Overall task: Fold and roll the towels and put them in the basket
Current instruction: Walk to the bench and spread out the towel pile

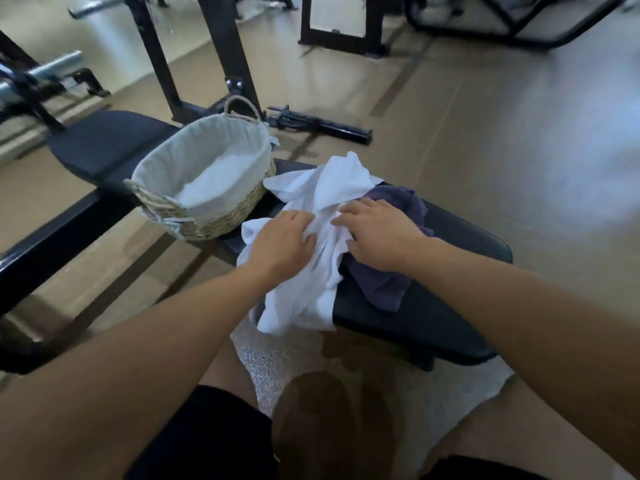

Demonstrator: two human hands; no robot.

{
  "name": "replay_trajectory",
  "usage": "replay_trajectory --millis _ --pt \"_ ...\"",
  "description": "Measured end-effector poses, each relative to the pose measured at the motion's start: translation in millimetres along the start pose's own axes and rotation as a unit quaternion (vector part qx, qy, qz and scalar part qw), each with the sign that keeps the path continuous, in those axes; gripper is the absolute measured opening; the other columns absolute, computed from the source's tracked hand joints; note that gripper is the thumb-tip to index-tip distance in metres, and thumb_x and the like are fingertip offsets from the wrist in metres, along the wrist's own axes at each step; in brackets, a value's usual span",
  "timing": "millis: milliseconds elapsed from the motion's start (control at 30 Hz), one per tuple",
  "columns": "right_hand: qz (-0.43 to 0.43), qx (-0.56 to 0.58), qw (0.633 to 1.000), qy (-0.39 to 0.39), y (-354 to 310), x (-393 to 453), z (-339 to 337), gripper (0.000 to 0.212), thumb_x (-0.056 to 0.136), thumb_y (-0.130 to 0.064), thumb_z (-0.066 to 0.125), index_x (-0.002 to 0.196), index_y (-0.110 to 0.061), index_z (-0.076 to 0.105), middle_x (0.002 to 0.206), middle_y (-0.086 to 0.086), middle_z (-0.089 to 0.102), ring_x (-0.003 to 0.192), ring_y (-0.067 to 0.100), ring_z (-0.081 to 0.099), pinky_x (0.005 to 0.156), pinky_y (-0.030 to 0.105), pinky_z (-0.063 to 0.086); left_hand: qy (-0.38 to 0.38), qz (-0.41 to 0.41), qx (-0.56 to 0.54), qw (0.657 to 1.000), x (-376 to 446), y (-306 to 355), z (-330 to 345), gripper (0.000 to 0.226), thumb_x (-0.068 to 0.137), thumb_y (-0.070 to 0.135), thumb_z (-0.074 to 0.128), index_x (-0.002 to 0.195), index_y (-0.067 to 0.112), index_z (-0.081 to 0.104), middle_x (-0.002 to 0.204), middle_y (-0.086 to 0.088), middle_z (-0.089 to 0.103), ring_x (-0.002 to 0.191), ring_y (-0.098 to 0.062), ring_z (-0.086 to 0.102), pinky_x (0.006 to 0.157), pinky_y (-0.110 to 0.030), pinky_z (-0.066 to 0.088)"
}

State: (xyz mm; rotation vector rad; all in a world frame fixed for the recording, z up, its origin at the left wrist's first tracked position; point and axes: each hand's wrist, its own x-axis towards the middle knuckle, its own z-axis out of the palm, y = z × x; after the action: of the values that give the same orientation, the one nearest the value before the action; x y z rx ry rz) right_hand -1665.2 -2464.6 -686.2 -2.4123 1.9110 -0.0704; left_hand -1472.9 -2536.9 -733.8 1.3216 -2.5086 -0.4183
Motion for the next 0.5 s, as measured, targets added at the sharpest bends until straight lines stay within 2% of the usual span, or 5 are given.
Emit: replay_trajectory --millis 100,300,500 --pt "0.029 -0.001 0.999 0.013 -7.6 -21.4 -12.9 0.042 0.096 -0.028 0.053 0.138 -0.03 0.058 0.146 -0.003 0.053 0.132 0.022 0.047 0.108 0.04 0.037 0.009 0.016 -0.002 1.0 -22.3 9.9 -9.8 0.041 0.1 0.032 0.056 0.138 0.016 0.057 0.14 -0.003 0.059 0.134 -0.023 0.048 0.105 -0.038 0.041" --pt "0.044 -0.013 0.999 -0.019 -37.9 -61.1 -19.4 0.045 0.097 -0.032 0.054 0.142 -0.03 0.055 0.15 -0.002 0.05 0.135 0.023 0.046 0.113 0.04 0.037 0.02 0.053 0.018 0.998 -65.7 23.4 -21.1 0.04 0.099 0.038 0.056 0.135 0.022 0.059 0.135 0.0 0.062 0.127 -0.021 0.055 0.098 -0.037 0.045" --pt "0.067 0.009 0.998 -0.011 -49.4 -61.5 -33.0 0.046 0.098 -0.029 0.052 0.144 -0.029 0.053 0.153 -0.003 0.047 0.141 0.022 0.041 0.115 0.042 0.036 0.015 0.085 0.031 0.996 -72.1 18.5 -32.9 0.041 0.098 0.044 0.056 0.134 0.026 0.056 0.138 0.006 0.06 0.127 -0.018 0.054 0.096 -0.037 0.049"
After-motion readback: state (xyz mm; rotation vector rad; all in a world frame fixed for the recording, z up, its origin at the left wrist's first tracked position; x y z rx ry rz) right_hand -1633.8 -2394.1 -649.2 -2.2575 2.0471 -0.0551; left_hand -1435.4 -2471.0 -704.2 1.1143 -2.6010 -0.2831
